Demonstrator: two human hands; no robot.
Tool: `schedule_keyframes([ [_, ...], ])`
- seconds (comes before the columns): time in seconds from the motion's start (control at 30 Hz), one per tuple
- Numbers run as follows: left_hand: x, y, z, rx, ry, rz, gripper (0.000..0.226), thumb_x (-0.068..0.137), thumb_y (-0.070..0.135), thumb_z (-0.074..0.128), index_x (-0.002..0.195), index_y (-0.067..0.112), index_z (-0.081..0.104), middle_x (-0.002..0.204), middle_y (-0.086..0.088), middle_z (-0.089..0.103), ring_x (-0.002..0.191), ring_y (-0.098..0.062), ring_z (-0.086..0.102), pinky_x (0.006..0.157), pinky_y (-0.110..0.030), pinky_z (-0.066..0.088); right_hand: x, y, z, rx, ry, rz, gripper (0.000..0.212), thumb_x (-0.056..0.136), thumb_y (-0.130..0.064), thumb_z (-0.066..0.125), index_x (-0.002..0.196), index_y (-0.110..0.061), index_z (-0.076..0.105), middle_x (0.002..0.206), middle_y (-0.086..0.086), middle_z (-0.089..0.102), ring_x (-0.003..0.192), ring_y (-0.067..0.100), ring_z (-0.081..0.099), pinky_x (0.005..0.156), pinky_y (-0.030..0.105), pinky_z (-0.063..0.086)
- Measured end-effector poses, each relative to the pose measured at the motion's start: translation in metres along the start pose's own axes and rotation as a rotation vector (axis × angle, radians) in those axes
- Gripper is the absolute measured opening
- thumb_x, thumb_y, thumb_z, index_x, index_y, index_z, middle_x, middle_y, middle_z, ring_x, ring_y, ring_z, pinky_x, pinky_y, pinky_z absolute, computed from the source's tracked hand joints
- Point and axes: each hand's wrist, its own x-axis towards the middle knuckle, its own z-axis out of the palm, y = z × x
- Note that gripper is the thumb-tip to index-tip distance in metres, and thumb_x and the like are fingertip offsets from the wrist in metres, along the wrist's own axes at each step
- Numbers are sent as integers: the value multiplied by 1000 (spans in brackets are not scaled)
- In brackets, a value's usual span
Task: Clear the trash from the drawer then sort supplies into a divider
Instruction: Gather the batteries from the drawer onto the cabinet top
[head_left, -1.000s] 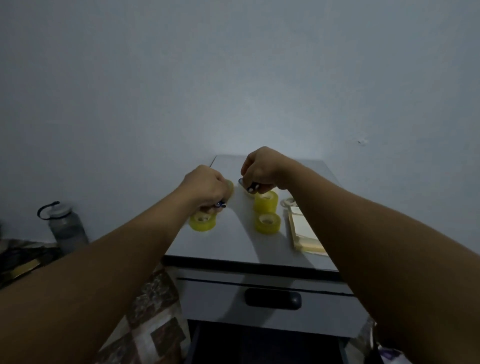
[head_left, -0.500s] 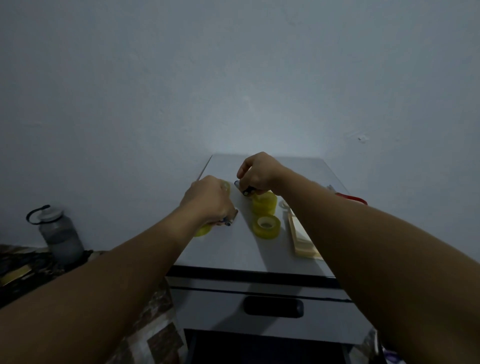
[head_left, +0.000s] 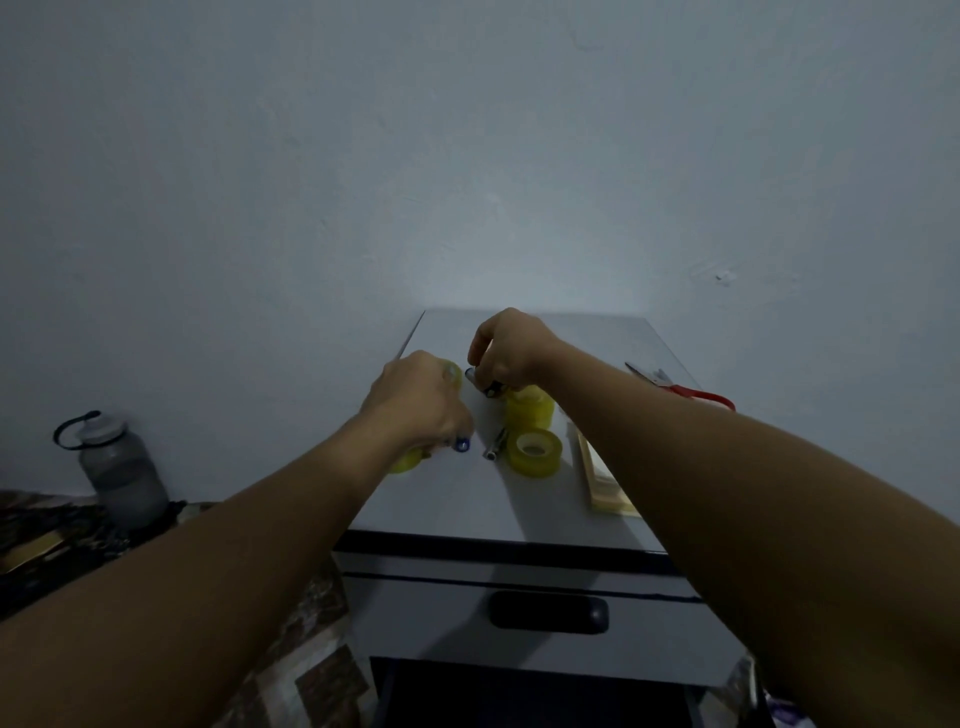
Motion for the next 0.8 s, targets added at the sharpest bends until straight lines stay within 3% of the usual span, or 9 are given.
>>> schedule_keyframes([
  [0.17, -3, -11, -10, -203, 130, -9, 9, 83, 24, 67, 83, 15, 69, 66, -5, 73, 57, -22, 70, 65, -40, 63, 3, -2, 7, -81, -4, -10, 26, 75, -6, 78, 101, -12, 75, 91, 1, 67, 85, 18, 63, 76, 30, 59],
  [0.27, -7, -25, -19, -254, 245, 0, 7, 80, 27, 64, 80, 23, 69, 79, -1, 72, 71, -22, 69, 71, -41, 62, 5, 0, 11, -89, -9, -2, 24, 74, -8, 80, 96, -15, 76, 91, 1, 69, 90, 20, 66, 82, 36, 60],
  [0.4, -18, -43, -29, -311, 241, -6, 8, 79, 24, 62, 79, 21, 70, 82, 1, 71, 78, -22, 68, 70, -36, 59, 2, -2, 11, -99, -5, -16, 21, 79, -7, 76, 99, -13, 76, 96, 4, 72, 91, 21, 69, 84, 37, 60],
  [0.53, -31, -56, -35, -341, 218, 2, 10, 83, 23, 61, 78, 20, 69, 79, 0, 72, 73, -24, 68, 58, -29, 49, -9, -7, 4, -25, 1, 0, 22, 82, 2, 67, 101, -5, 74, 89, 12, 75, 79, 23, 74, 72, 31, 62],
  [0.67, -52, -62, -40, -373, 218, 16, 12, 88, 21, 59, 83, 19, 69, 80, 0, 73, 71, -23, 68, 57, -28, 48, -30, -12, -14, 73, 82, -12, 18, 85, 0, 65, 100, -5, 71, 78, 7, 67, 83, 26, 74, 57, 23, 56],
  [0.8, -79, -66, -43, -435, 224, 8, 14, 91, 19, 57, 87, 15, 69, 79, -3, 72, 64, -20, 63, 52, -27, 46, -64, -12, -33, 192, 164, -29, 11, 86, -5, 65, 96, -8, 70, 84, 8, 71, 78, 23, 74, 45, 16, 46],
])
